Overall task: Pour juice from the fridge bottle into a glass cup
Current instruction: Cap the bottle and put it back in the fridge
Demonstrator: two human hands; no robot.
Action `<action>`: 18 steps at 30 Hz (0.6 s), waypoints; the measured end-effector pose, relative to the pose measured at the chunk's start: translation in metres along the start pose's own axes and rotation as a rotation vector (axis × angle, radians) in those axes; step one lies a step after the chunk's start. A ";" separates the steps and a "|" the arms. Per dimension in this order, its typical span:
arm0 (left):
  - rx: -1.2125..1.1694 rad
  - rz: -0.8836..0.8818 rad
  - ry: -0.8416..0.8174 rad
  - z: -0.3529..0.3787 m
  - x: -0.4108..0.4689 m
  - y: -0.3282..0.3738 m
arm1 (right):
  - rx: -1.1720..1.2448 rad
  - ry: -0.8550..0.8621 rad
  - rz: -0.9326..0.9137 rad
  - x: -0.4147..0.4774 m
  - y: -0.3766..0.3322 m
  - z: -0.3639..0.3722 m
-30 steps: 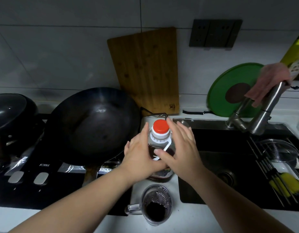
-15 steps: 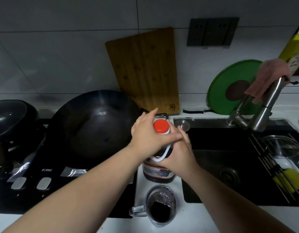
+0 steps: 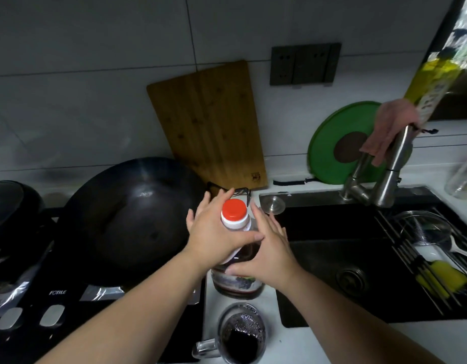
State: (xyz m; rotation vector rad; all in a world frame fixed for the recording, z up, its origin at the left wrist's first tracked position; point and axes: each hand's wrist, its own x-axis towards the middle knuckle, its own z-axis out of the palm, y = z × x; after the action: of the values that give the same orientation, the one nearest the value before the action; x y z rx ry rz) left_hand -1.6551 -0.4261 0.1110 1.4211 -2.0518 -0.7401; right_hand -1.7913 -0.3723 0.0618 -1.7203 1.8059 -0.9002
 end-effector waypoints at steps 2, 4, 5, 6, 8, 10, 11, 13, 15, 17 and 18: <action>0.031 0.005 -0.097 -0.005 -0.001 -0.009 | -0.035 -0.078 -0.016 -0.001 0.006 -0.003; 0.067 0.033 -0.153 -0.004 -0.005 -0.016 | -0.021 -0.094 -0.043 -0.001 0.009 0.000; 0.079 0.057 -0.149 -0.001 -0.008 -0.019 | 0.003 -0.092 -0.047 -0.001 0.010 0.002; 0.075 0.081 -0.130 0.002 -0.009 -0.022 | 0.034 -0.089 -0.048 -0.001 0.010 0.003; 0.018 0.120 -0.093 0.006 -0.010 -0.025 | 0.093 -0.094 -0.054 0.000 0.010 0.003; -0.021 0.151 -0.072 0.010 -0.010 -0.024 | 0.107 -0.103 -0.071 0.000 0.010 0.001; -0.033 0.160 -0.058 0.011 -0.010 -0.024 | 0.104 -0.099 -0.083 0.000 0.011 0.000; -0.054 0.172 -0.021 0.014 -0.013 -0.025 | 0.108 -0.083 -0.111 -0.001 0.010 0.000; -0.088 0.196 0.025 0.018 -0.018 -0.026 | 0.105 -0.050 -0.143 -0.006 0.009 0.002; -0.118 0.217 0.078 0.021 -0.022 -0.023 | 0.086 -0.007 -0.156 -0.009 0.011 0.004; -0.126 0.221 0.108 0.023 -0.024 -0.020 | 0.081 0.014 -0.157 -0.010 0.012 0.004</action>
State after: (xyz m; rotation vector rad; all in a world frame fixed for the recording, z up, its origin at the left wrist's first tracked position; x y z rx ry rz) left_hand -1.6506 -0.4064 0.0777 1.1190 -2.0007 -0.6715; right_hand -1.7951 -0.3625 0.0496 -1.8270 1.6377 -1.0371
